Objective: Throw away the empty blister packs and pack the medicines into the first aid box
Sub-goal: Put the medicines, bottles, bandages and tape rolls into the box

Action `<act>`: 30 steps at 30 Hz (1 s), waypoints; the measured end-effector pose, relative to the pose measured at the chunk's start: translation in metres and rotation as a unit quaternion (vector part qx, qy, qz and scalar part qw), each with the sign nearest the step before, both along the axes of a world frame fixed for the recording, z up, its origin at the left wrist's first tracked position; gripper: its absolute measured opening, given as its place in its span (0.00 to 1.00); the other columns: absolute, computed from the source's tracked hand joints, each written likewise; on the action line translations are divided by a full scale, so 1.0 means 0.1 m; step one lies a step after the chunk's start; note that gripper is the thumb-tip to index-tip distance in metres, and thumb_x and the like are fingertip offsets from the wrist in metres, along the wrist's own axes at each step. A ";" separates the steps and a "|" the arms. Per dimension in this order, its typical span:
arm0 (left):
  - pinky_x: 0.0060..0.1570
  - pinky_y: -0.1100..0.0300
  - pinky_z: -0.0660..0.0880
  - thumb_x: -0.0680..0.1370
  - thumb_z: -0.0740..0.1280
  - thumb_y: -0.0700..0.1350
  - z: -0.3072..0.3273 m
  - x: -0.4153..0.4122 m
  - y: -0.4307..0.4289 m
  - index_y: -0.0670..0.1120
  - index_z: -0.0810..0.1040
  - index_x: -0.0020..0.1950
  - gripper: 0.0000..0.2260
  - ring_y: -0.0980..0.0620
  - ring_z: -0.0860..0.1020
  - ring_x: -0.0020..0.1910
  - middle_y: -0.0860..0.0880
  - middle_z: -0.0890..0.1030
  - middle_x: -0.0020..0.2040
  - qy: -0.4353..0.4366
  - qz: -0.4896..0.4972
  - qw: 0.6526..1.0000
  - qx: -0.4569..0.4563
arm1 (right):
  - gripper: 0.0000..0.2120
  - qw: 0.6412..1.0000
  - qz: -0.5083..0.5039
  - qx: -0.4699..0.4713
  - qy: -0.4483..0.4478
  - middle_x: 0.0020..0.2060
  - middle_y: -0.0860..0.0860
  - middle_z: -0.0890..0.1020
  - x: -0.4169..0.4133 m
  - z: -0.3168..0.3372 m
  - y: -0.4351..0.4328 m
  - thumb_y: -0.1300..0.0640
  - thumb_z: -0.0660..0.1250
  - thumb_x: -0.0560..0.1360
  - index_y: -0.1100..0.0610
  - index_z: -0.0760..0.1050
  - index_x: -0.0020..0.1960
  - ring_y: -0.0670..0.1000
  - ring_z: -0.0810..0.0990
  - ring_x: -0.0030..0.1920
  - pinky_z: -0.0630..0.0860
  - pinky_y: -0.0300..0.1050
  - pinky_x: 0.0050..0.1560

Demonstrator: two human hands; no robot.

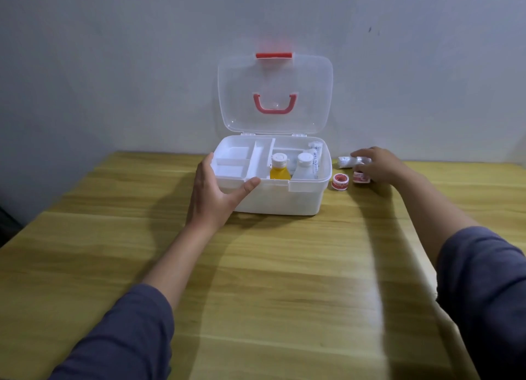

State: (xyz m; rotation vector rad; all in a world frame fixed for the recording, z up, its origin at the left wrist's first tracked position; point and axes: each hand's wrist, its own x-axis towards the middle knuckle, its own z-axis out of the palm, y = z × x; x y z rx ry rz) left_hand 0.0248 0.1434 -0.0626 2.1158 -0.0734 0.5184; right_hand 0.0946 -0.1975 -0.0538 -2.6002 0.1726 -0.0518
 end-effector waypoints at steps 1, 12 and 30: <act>0.61 0.65 0.60 0.63 0.74 0.65 0.00 0.00 0.00 0.43 0.59 0.75 0.49 0.50 0.64 0.72 0.46 0.66 0.73 -0.001 0.002 1.000 0.002 | 0.19 1.000 -0.020 -0.003 0.011 0.66 0.56 0.72 0.00 0.02 -0.02 0.55 0.63 0.74 0.50 0.71 0.65 0.58 0.71 0.63 0.69 0.49 0.58; 0.61 0.64 0.61 0.67 0.74 0.59 -0.01 0.01 0.00 0.44 0.59 0.75 0.43 0.50 0.64 0.72 0.47 0.66 0.73 -0.009 0.001 1.000 0.001 | 0.20 0.986 -0.118 0.089 -0.071 0.59 0.57 0.79 -0.39 -0.12 -0.20 0.54 0.67 0.71 0.52 0.74 0.62 0.59 0.75 0.60 0.70 0.51 0.58; 0.63 0.61 0.65 0.65 0.76 0.59 0.07 -0.06 -0.03 0.43 0.60 0.74 0.45 0.49 0.66 0.70 0.46 0.67 0.70 0.012 -0.019 0.999 -0.032 | 0.21 0.943 -0.135 0.175 -0.250 0.58 0.61 0.78 -1.02 0.25 0.23 0.55 0.69 0.73 0.59 0.73 0.64 0.58 0.76 0.59 0.68 0.45 0.55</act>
